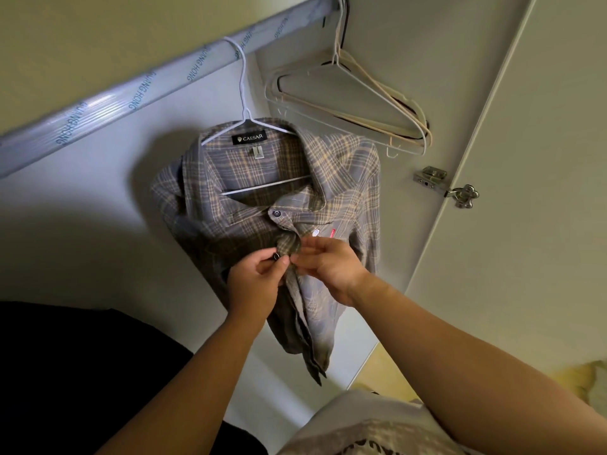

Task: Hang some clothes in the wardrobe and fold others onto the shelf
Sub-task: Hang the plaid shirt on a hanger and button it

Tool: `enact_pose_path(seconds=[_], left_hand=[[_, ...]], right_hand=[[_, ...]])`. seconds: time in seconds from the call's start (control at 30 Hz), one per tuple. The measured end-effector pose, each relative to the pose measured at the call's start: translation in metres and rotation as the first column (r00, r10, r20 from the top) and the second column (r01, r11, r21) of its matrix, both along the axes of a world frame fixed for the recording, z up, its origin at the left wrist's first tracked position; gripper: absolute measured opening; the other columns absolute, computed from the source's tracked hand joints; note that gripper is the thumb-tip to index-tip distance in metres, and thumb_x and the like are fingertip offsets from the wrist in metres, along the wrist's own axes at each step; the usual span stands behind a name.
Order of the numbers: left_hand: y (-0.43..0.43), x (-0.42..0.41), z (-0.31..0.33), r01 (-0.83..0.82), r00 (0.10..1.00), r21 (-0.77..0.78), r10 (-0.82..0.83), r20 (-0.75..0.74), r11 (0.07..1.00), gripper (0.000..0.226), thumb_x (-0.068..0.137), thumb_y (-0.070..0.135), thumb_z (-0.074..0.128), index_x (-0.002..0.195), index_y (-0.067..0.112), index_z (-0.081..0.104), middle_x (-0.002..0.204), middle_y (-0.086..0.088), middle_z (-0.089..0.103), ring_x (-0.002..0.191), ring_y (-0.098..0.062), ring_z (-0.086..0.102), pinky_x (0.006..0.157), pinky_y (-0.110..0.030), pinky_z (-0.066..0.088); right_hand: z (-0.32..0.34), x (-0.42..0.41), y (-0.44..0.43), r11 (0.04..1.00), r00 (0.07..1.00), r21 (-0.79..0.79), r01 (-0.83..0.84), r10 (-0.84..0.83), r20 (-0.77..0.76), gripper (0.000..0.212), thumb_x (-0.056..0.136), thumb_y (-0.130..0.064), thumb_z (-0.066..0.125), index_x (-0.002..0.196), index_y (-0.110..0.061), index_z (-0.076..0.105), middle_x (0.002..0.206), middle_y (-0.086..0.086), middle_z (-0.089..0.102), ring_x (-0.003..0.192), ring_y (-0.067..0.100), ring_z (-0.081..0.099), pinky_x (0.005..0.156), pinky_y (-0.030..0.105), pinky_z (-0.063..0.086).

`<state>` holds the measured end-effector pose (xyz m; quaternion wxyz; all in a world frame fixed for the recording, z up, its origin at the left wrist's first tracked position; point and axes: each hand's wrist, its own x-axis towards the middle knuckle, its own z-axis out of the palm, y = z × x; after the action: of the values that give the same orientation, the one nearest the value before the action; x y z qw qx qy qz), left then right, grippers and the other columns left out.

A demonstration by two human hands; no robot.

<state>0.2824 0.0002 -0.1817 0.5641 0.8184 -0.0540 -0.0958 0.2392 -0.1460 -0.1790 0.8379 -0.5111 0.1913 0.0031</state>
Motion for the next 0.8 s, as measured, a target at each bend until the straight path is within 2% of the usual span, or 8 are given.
enact_pose_path(seconds=[0.07,0.2,0.27,0.4,0.5,0.63,0.73,0.8], left_hand=[[0.001,0.002,0.002,-0.01,1.0,0.008,0.01,0.015,1.0,0.032,0.085,0.023,0.076,0.115,0.012,0.071,0.094,0.0,0.077,0.09,-0.016,0.073,0.085,-0.046,0.06],[0.001,0.008,0.006,-0.003,0.999,-0.05,0.001,-0.039,0.999,0.032,0.086,0.008,0.076,0.117,0.003,0.069,0.095,-0.007,0.075,0.087,-0.02,0.074,0.08,-0.038,0.061],[0.003,0.01,0.01,-0.033,0.999,-0.033,0.033,-0.012,0.999,0.028,0.085,0.008,0.076,0.111,0.003,0.07,0.092,-0.006,0.074,0.083,-0.019,0.073,0.078,-0.034,0.06],[0.012,0.019,0.014,-0.142,0.977,0.163,0.111,0.184,0.976,0.017,0.083,0.022,0.079,0.095,0.014,0.069,0.082,0.003,0.068,0.074,-0.012,0.066,0.07,-0.027,0.054],[0.016,0.021,0.016,-0.122,0.967,0.213,0.068,0.248,0.969,0.024,0.082,0.024,0.081,0.094,0.014,0.063,0.081,0.004,0.067,0.073,-0.012,0.062,0.069,-0.027,0.048],[0.018,0.02,0.014,-0.041,0.969,0.242,-0.021,0.245,0.969,0.034,0.077,0.02,0.084,0.087,0.016,0.052,0.074,0.005,0.063,0.066,-0.013,0.06,0.063,-0.027,0.048],[0.019,0.018,0.01,0.03,0.975,0.182,-0.069,0.212,0.983,0.024,0.081,0.008,0.079,0.079,0.017,0.057,0.073,-0.004,0.068,0.06,-0.017,0.068,0.063,-0.042,0.06],[0.02,0.018,0.009,0.041,0.987,0.105,-0.056,0.15,0.994,0.022,0.081,0.002,0.076,0.077,0.018,0.063,0.077,-0.006,0.071,0.067,-0.02,0.073,0.07,-0.052,0.061]], right_hand=[[-0.002,-0.002,0.003,0.991,0.998,-0.133,0.012,-0.019,-0.054,0.016,0.084,-0.002,0.075,0.099,-0.005,0.069,0.088,0.005,0.072,0.088,0.017,0.068,0.089,0.034,0.057],[-0.007,-0.002,0.005,0.984,0.999,-0.175,0.023,-0.028,-0.03,0.007,0.09,-0.007,0.071,0.085,-0.002,0.071,0.08,0.008,0.066,0.08,0.018,0.063,0.085,0.036,0.057],[-0.008,0.0,0.006,0.991,0.999,-0.132,0.036,-0.04,-0.031,0.01,0.093,-0.01,0.067,0.087,-0.003,0.068,0.081,0.011,0.063,0.077,0.02,0.061,0.082,0.037,0.057],[-0.011,0.001,0.005,0.988,0.995,-0.153,0.03,-0.044,-0.088,0.017,0.101,-0.022,0.057,0.086,-0.014,0.058,0.076,0.007,0.055,0.073,0.022,0.054,0.069,0.032,0.052],[-0.013,0.0,0.005,0.981,0.99,-0.195,-0.002,-0.025,-0.137,0.021,0.104,-0.027,0.049,0.086,-0.017,0.054,0.078,0.004,0.056,0.072,0.019,0.056,0.071,0.032,0.05],[-0.014,-0.002,0.007,0.994,0.99,-0.107,-0.019,0.004,-0.139,0.018,0.105,-0.023,0.049,0.091,-0.015,0.058,0.083,0.005,0.061,0.074,0.016,0.056,0.07,0.03,0.049],[-0.015,-0.001,0.007,0.995,0.988,-0.103,-0.016,0.0,-0.153,0.015,0.103,-0.019,0.051,0.093,-0.014,0.06,0.085,0.005,0.063,0.078,0.017,0.058,0.07,0.028,0.049],[-0.016,-0.002,0.007,0.992,0.987,-0.126,-0.021,0.001,-0.163,0.014,0.102,-0.016,0.052,0.091,-0.014,0.061,0.086,0.006,0.063,0.081,0.019,0.058,0.069,0.028,0.049]])
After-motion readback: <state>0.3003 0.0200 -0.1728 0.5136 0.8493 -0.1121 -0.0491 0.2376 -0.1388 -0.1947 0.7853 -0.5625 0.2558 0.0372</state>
